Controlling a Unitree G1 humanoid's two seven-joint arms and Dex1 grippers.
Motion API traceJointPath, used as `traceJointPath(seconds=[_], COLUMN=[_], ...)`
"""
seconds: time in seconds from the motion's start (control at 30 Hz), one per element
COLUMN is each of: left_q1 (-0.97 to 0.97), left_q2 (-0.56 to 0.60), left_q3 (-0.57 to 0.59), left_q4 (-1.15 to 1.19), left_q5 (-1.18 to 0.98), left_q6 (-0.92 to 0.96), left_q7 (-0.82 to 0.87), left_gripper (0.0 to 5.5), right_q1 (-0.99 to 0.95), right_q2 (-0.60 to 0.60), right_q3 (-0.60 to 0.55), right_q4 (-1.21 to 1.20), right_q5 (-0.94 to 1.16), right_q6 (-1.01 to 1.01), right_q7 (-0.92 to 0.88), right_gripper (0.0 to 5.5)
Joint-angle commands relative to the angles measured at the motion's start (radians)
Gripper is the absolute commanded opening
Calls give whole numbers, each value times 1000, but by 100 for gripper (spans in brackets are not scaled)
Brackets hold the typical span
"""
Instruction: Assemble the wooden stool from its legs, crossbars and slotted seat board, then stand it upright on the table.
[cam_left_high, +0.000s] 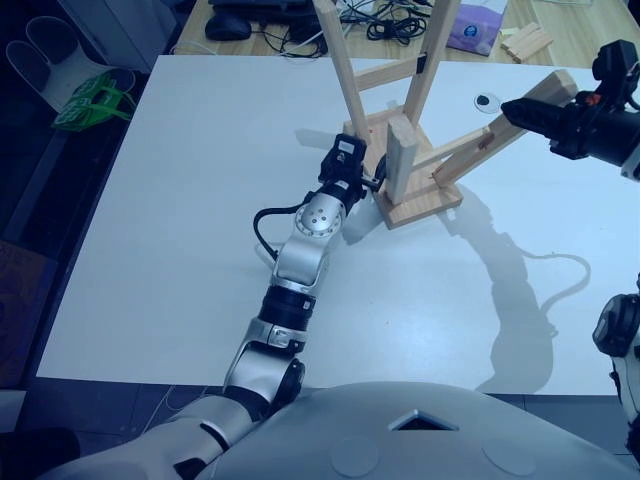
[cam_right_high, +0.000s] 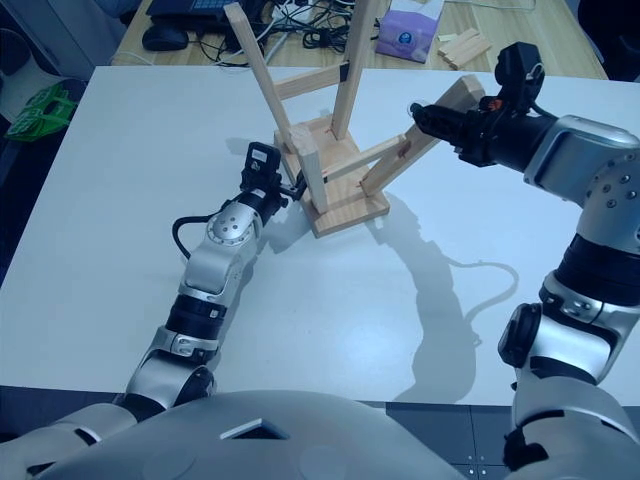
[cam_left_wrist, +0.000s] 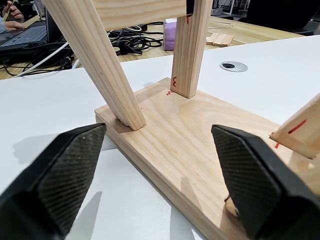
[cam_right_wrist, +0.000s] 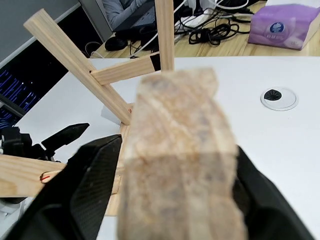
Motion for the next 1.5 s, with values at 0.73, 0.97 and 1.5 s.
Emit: traceJointPath(seconds=[0.73,0.97,1.5], left_q1=[39,43,32], left_q2=[-35,-37,-25], left_q3=[-49,-53,-17], left_q4=[-13,-18,-141], left_q5=[4,1,-21], left_q6=[16,22,93], left_q7=[-22,-18,-14], left_gripper=[391,391,391], right_q1=[281,188,168], right_q2=[371,275,131], right_q3=[-38,-65,-18], right_q4=[-118,-63,58], right_q5=[-166,-96,-66], right_q6=[-646,-633,-570], right_q7=[-229,-135,2], right_gripper=[278,278,107])
